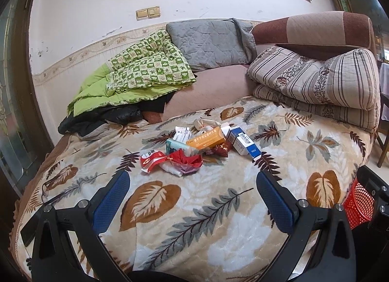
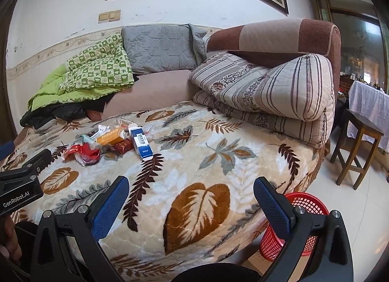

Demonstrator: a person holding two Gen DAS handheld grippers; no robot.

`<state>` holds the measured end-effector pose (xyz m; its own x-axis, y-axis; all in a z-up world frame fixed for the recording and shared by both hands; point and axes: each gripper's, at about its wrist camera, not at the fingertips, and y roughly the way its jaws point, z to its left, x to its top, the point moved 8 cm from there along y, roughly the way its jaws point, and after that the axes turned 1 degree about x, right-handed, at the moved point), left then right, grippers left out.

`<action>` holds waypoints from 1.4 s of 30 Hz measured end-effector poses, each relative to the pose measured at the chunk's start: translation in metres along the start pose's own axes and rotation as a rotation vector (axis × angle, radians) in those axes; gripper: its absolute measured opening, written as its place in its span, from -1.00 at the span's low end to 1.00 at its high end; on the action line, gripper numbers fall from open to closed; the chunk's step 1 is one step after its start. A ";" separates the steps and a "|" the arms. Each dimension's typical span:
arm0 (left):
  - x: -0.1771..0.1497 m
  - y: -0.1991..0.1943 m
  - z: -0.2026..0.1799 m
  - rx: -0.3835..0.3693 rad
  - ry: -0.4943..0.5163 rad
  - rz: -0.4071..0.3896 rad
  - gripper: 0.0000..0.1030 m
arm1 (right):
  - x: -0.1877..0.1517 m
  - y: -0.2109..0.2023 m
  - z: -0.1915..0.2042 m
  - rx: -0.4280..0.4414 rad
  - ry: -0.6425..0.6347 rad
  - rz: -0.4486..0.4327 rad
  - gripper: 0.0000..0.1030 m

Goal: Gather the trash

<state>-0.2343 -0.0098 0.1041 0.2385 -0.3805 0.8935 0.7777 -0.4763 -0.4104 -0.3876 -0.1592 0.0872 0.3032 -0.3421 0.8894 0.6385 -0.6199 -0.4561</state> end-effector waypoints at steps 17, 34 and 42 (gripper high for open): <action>0.007 -0.003 0.003 -0.023 -0.048 -0.028 1.00 | 0.001 0.002 0.001 0.000 -0.002 0.005 1.00; -0.006 0.022 0.011 -0.034 -0.065 0.046 1.00 | -0.001 0.011 0.007 0.035 -0.007 0.028 1.00; -0.025 0.071 0.052 -0.103 -0.261 0.221 1.00 | -0.003 0.032 0.026 0.152 -0.029 0.094 1.00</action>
<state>-0.1542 0.0074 0.0617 0.5455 -0.2745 0.7919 0.6312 -0.4870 -0.6037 -0.3497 -0.1599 0.0710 0.3857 -0.3715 0.8445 0.7053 -0.4714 -0.5295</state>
